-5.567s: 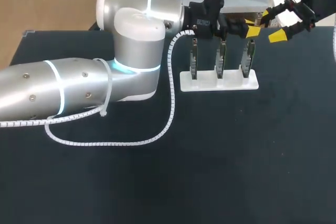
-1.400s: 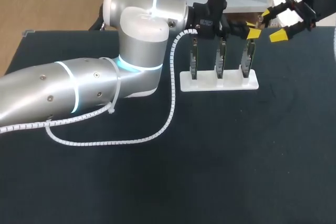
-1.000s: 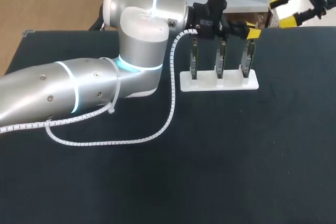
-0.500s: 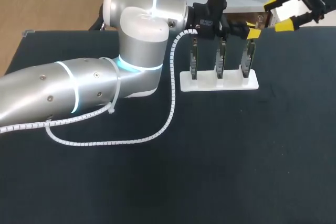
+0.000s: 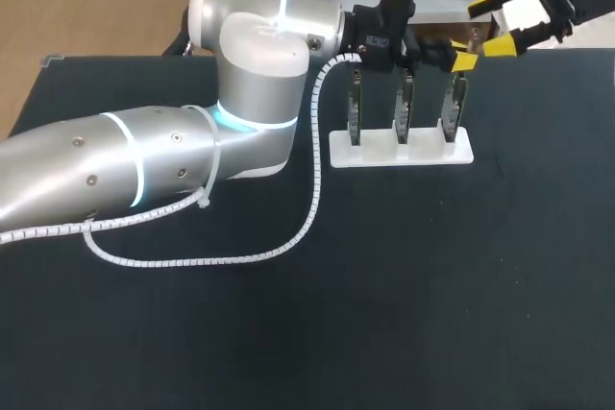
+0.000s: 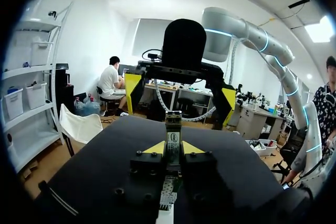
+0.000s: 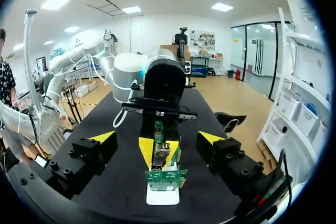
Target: Pick up the optical module with the left hand, and insert it into the network port with the right hand.
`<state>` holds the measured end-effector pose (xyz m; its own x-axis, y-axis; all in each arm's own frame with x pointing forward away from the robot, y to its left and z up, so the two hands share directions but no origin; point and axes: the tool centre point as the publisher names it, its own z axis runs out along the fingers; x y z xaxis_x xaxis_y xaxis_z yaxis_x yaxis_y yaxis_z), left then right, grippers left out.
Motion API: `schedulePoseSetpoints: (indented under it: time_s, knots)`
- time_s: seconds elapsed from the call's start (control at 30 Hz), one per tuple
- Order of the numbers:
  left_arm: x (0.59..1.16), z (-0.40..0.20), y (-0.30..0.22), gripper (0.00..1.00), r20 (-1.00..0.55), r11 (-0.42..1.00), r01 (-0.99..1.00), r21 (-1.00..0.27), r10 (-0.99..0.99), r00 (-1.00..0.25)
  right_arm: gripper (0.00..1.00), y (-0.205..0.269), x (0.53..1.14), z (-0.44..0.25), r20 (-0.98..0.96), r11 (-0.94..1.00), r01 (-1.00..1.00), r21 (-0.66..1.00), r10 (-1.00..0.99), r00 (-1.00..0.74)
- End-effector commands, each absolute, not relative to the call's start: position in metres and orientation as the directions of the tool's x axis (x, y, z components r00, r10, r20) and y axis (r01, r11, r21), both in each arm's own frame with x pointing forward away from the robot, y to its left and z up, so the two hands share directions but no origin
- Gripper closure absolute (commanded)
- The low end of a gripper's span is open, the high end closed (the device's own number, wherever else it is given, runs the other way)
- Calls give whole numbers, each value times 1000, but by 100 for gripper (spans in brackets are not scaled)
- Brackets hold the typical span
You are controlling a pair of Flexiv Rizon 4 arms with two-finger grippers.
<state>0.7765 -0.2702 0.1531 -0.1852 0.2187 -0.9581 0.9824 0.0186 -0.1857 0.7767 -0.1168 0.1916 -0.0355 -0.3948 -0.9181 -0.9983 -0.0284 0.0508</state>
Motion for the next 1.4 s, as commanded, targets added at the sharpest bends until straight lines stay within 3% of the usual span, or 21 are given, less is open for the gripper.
schedulePoseSetpoints:
  time_s: [0.03, 1.4]
  knots:
    - [775, 153, -270, 100, -959, 23, 983, -184, 217, -184, 0, -117, 777, 189, -917, -16, -998, 61, -396, -50]
    - [775, 153, -270, 100, -959, 23, 983, -184, 217, -184, 0, -117, 783, 182, -914, -20, -994, 110, -396, -93]
